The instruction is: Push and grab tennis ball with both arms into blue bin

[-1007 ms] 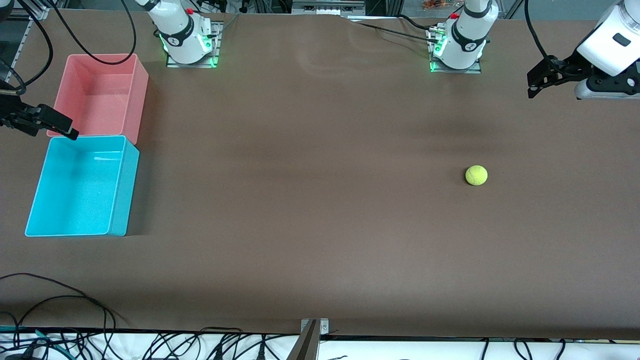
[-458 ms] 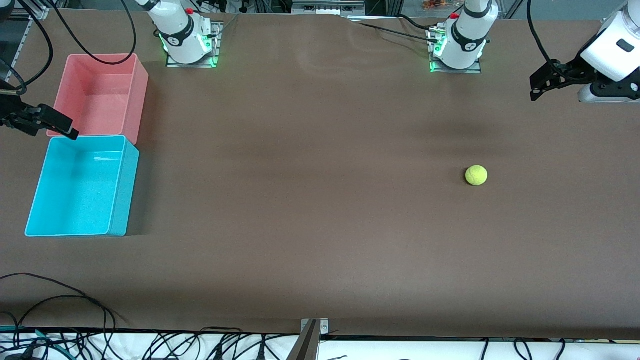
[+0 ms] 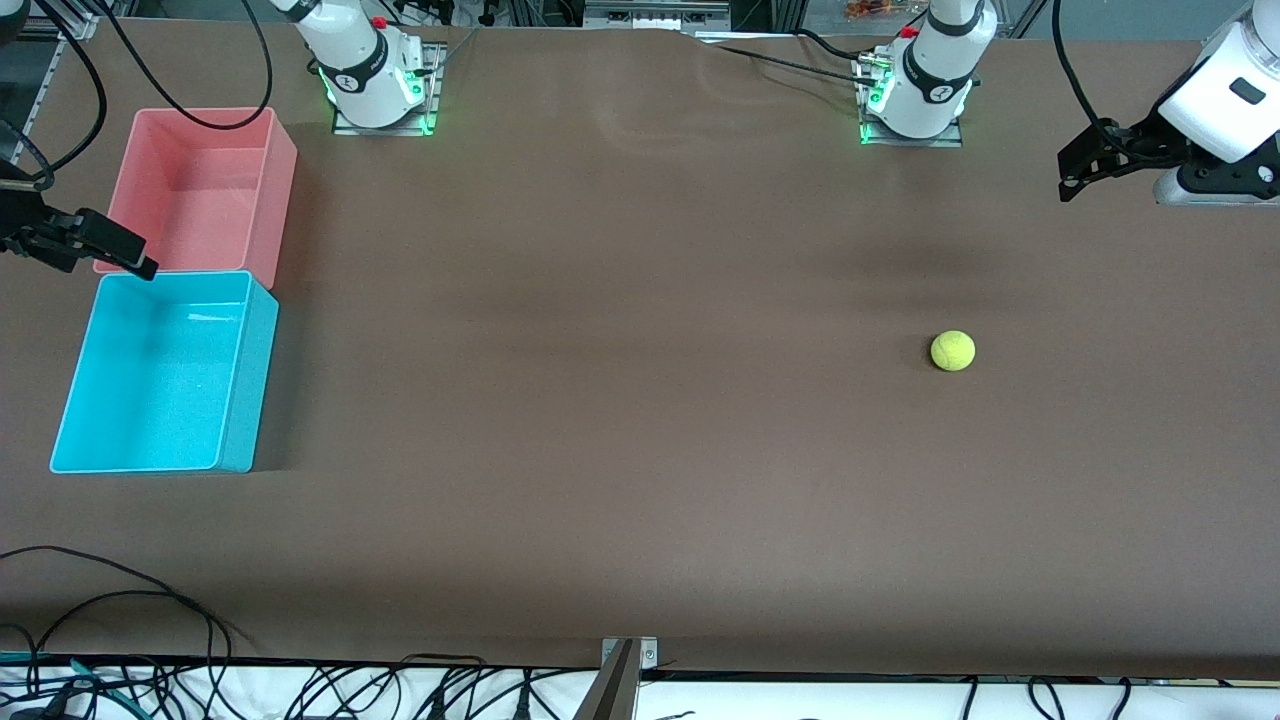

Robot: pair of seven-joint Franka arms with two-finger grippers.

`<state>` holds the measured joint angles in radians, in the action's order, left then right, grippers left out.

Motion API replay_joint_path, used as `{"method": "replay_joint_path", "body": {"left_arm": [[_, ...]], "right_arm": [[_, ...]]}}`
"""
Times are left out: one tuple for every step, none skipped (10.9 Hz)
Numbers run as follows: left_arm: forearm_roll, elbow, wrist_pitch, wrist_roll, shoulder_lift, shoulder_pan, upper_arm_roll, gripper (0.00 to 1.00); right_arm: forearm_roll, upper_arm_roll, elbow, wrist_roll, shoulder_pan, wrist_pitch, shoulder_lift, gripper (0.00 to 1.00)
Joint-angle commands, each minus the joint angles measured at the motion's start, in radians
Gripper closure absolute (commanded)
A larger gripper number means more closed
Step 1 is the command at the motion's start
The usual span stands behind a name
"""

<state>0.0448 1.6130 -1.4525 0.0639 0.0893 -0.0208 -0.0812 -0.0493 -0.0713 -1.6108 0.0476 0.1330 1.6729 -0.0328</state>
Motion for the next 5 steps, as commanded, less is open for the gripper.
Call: {"method": "replay_joint_path", "body": {"left_arm": [[-0.008, -0.03, 0.018, 0.005, -0.008, -0.001, -0.006, 0.0], [-0.008, -0.031, 0.018, 0.004, -0.008, -0.005, -0.006, 0.0], [-0.006, -0.033, 0.017, 0.004, -0.008, -0.005, -0.006, 0.0], [-0.006, -0.033, 0.015, 0.004, -0.01, -0.004, -0.005, 0.0], [-0.006, -0.035, 0.012, 0.004, -0.013, -0.001, -0.005, 0.0]], "right_arm": [[0.012, -0.007, 0.0, 0.003, 0.007, -0.013, 0.005, 0.0], [0.012, -0.007, -0.001, 0.003, 0.007, -0.013, 0.005, 0.0], [0.012, -0.007, -0.001, 0.003, 0.007, -0.013, 0.005, 0.0], [0.012, -0.007, -0.001, 0.003, 0.007, -0.013, 0.005, 0.0], [0.012, -0.007, -0.001, 0.003, 0.007, -0.013, 0.005, 0.0]]}}
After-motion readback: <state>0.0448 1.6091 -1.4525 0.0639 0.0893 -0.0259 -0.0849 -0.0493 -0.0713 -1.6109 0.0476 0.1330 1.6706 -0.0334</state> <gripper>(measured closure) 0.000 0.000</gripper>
